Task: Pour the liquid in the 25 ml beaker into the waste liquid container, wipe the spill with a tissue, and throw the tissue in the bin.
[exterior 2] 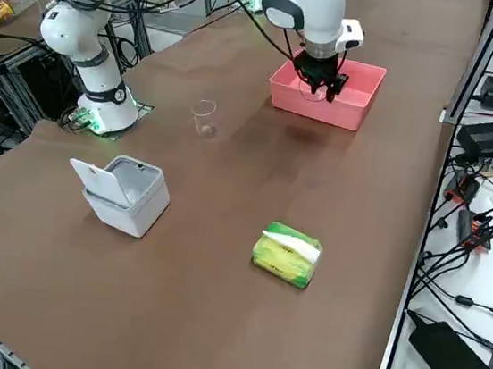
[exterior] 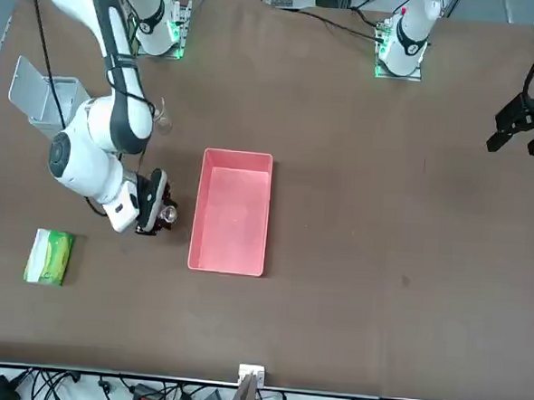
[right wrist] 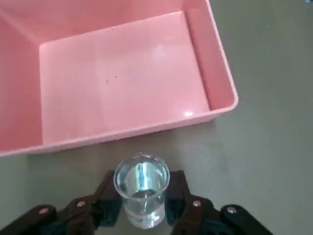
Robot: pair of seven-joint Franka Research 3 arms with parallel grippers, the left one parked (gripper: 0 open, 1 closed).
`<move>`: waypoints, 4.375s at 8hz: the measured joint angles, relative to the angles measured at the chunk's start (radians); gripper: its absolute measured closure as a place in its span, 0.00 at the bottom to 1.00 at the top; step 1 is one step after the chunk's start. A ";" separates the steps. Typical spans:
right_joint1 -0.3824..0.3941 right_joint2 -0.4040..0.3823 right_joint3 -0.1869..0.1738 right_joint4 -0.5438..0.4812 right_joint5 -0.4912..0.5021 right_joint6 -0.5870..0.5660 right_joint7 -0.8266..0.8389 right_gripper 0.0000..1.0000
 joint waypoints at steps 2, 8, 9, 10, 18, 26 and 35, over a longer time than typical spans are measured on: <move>0.021 0.006 0.000 0.044 -0.100 -0.051 0.118 0.53; 0.070 0.081 0.000 0.238 -0.243 -0.208 0.373 0.53; 0.078 0.097 0.000 0.263 -0.267 -0.225 0.399 0.53; 0.082 0.109 0.000 0.280 -0.294 -0.255 0.431 0.53; 0.120 0.178 -0.001 0.428 -0.385 -0.372 0.573 0.53; 0.181 0.210 -0.004 0.473 -0.439 -0.373 0.614 0.53; 0.249 0.251 -0.006 0.543 -0.518 -0.427 0.668 0.53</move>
